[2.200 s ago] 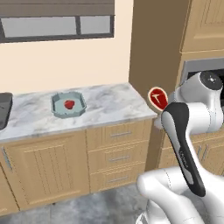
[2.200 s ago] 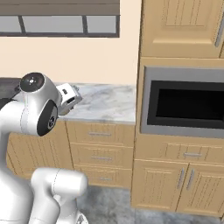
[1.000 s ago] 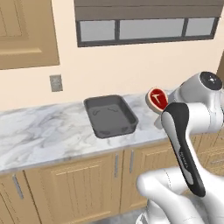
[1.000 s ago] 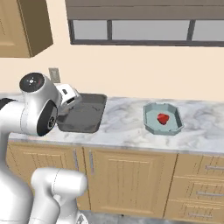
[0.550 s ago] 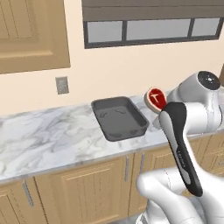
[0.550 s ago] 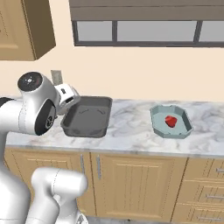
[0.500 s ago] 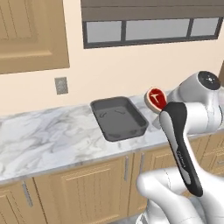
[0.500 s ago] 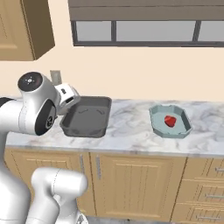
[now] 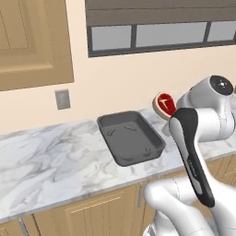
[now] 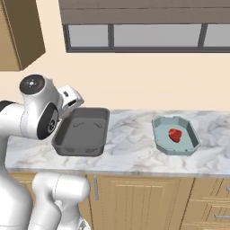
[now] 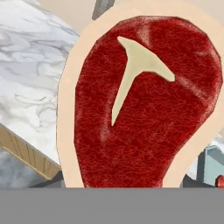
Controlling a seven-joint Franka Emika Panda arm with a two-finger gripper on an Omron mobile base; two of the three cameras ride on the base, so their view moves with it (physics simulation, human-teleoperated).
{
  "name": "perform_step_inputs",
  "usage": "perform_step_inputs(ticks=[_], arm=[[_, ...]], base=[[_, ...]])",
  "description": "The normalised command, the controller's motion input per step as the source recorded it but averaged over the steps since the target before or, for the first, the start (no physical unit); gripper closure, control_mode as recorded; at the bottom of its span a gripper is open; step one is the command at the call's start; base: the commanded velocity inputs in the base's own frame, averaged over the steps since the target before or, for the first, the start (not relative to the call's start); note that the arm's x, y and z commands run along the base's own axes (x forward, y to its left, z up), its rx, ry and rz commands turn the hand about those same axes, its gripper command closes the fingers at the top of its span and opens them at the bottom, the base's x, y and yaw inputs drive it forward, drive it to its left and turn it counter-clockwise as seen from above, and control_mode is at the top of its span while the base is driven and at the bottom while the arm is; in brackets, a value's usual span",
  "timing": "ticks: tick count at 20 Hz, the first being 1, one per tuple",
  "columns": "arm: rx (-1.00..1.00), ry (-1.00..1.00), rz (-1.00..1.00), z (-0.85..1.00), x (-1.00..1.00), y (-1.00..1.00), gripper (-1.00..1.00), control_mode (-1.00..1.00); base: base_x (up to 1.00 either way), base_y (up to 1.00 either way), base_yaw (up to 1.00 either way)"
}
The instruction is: Place one tomato and one steak in each tupperware on the nearby counter, to pack two identical lunches.
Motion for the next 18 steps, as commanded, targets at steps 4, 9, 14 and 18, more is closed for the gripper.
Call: perform_step_inputs(ticks=[4,9,14,18], arm=[[0.00,0.05,0.00,-0.31,0.08,0.19,1.00,-1.00],[0.01,0.00,-0.02,-0.62,-0.06,0.07,1.00,-1.00],[0.11,0.22,-0.22,-0.34,0.02,0.43,1.00,-1.00],[0.18,0.31,-0.27,-0.24,0.01,0.41,1.00,-1.00]], base=[[0.07,0.06,0.00],[0.00,0.00,0.00],[0.00,0.00,0.00],[0.00,0.00,0.00]])
